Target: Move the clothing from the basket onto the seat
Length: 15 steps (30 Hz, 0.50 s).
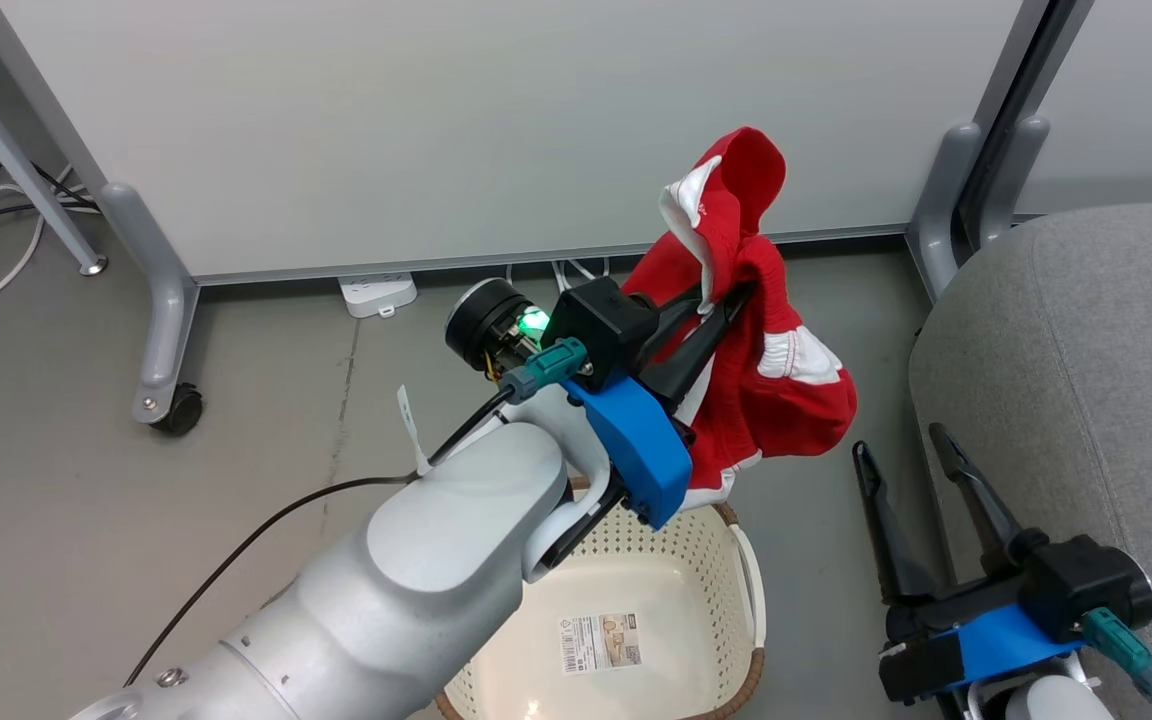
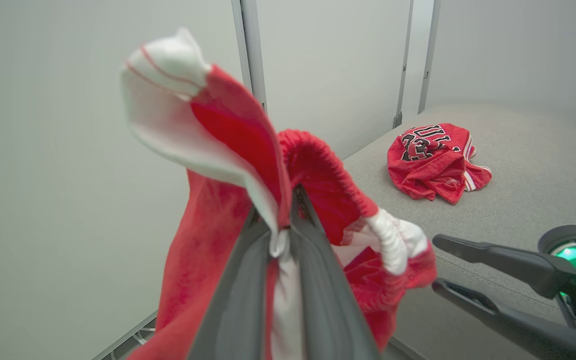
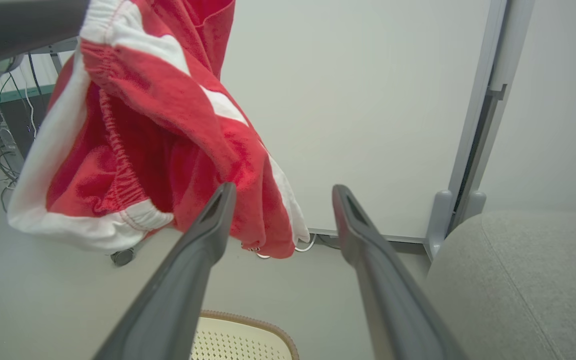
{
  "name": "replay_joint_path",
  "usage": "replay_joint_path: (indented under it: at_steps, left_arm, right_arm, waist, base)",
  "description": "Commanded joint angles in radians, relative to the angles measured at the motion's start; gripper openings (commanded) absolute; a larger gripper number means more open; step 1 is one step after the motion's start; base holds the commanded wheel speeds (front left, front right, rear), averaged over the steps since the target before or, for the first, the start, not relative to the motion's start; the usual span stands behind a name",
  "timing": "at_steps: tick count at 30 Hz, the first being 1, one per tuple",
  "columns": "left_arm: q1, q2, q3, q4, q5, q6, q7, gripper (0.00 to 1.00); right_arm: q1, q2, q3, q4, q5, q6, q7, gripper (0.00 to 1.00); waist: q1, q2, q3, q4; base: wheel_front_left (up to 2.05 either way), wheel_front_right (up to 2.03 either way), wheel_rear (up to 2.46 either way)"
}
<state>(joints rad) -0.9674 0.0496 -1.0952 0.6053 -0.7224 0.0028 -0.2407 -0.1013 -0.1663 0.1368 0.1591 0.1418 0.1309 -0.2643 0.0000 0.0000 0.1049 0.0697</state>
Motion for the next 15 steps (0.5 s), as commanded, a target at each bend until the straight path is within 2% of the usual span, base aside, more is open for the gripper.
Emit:
replay_joint_path:
  at_steps: [1, 15]
  left_arm:
    - [-0.009, 0.002, 0.0, -0.003, -0.005, 0.001, -0.006, 0.0]
    - [-0.015, 0.002, -0.024, -0.016, -0.014, 0.006, -0.01, 0.0]
  right_arm:
    - [-0.008, -0.006, 0.02, 0.004, 0.001, 0.0, 0.0, 1.0]
    - [-0.178, -0.048, 0.17, 0.064, -0.008, 0.0, 0.0, 1.0]
  waist:
    - [0.0, 0.0, 0.0, 0.002]
    - [0.0, 0.0, 0.013, 0.016]
  base:
    - [0.0, 0.0, 0.0]
    - [0.0, 0.0, 0.0]
